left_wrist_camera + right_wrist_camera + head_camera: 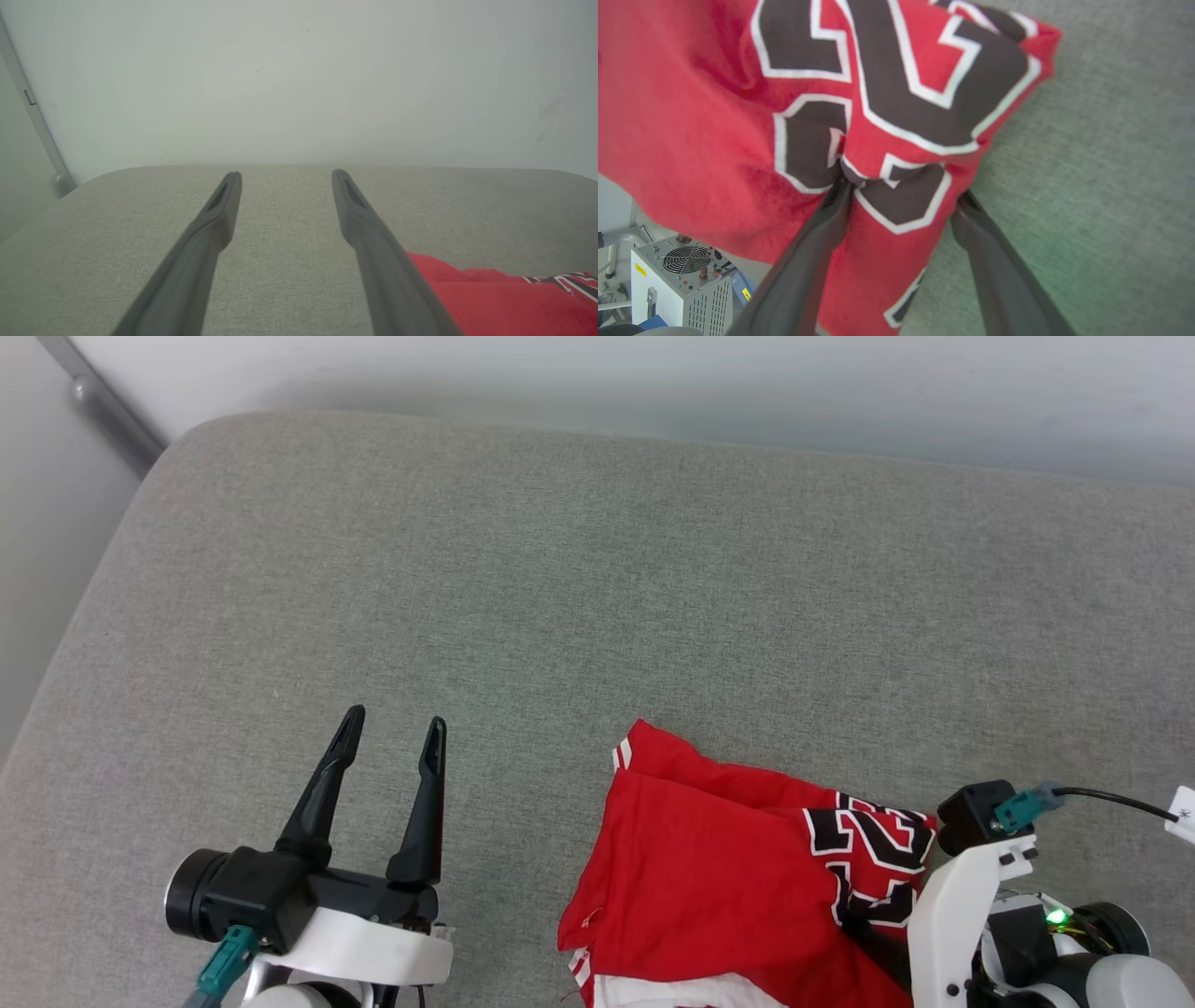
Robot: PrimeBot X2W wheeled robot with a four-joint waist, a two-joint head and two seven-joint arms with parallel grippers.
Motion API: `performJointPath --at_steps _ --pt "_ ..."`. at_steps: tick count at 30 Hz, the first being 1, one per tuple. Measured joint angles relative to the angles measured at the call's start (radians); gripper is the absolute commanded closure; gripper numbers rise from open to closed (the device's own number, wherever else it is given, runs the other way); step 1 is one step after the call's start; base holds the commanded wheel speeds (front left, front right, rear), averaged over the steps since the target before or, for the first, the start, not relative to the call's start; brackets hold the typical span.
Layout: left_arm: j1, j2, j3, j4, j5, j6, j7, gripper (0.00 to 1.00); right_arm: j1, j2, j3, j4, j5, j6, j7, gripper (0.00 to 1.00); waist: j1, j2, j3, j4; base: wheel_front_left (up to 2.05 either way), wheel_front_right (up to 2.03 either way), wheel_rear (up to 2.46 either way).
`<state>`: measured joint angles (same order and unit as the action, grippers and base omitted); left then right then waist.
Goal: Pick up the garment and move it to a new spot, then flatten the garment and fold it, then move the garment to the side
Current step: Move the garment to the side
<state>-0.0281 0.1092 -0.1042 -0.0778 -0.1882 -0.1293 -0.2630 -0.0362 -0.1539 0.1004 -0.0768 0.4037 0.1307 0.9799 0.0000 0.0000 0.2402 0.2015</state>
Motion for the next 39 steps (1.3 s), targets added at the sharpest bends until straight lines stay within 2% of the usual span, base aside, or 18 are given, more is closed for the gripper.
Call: performJointPath --at_steps 1,2,3,4,9,12,17,23,27,32,39 --pt "-0.001 0.0 -0.003 0.002 0.0 0.0 0.0 0.0 -0.005 -0.001 0.007 0.013 -0.001 0.0 -0.005 0.0 0.0 0.0 0.001 0.003 0.0 0.0 0.0" --pt "-0.002 0.003 -0.008 0.008 0.002 0.0 0.0 0.0 -0.01 -0.006 0.016 0.024 -0.003 0.0 -0.011 0.35 0.0 0.0 0.001 0.005 0.0 0.0 0.0" --pt "-0.002 0.004 -0.012 0.012 0.008 0.0 0.0 0.0 -0.016 -0.013 0.028 0.033 -0.008 0.0 -0.021 0.91 0.0 0.0 0.0 0.006 0.0 0.0 0.0" --pt "-0.002 0.004 -0.014 0.015 0.009 0.0 0.0 0.0 -0.022 -0.017 0.037 0.044 -0.009 0.0 -0.035 1.0 0.0 0.0 -0.001 0.007 0.0 0.0 0.0" --pt "-0.004 0.001 -0.025 0.024 0.007 0.0 0.0 0.0 -0.053 -0.055 0.107 0.077 -0.027 0.001 -0.115 1.0 0.0 0.0 -0.011 -0.004 0.0 0.0 0.0" --pt "-0.002 0.001 -0.027 0.025 0.006 0.0 0.0 0.0 -0.095 -0.11 0.167 0.071 -0.064 0.001 -0.156 1.0 0.0 0.0 -0.019 -0.026 0.0 0.0 0.0" --pt "0.002 0.004 -0.035 0.024 -0.003 0.0 0.0 0.0 -0.19 -0.283 0.326 0.017 -0.132 0.0 -0.184 1.0 0.0 0.0 -0.026 -0.089 0.0 0.0 0.0" --pt "-0.002 0.004 -0.065 0.02 -0.007 0.0 0.0 0.0 -0.34 -0.502 0.515 -0.035 -0.131 0.0 -0.183 1.0 0.0001 0.0 -0.016 -0.202 0.0 0.0 0.0" --pt "-0.042 0.006 -0.109 0.015 0.001 0.0 0.0 0.0 -0.435 -0.644 0.593 -0.035 -0.107 0.001 -0.202 1.0 0.0001 0.0 0.011 -0.278 0.0 0.0 0.0" --pt "-0.107 0.023 -0.134 0.002 0.0 0.0 0.0 0.0 -0.506 -0.789 0.592 0.014 -0.07 0.001 -0.254 1.0 0.0001 0.0 0.084 -0.34 0.0 0.0 0.0" --pt "-0.173 0.072 -0.169 -0.03 0.011 0.0 0.0 0.0 -0.525 -0.887 0.499 0.184 -0.061 0.001 -0.367 1.0 0.0002 0.0 0.209 -0.4 0.0 0.0 0.0"
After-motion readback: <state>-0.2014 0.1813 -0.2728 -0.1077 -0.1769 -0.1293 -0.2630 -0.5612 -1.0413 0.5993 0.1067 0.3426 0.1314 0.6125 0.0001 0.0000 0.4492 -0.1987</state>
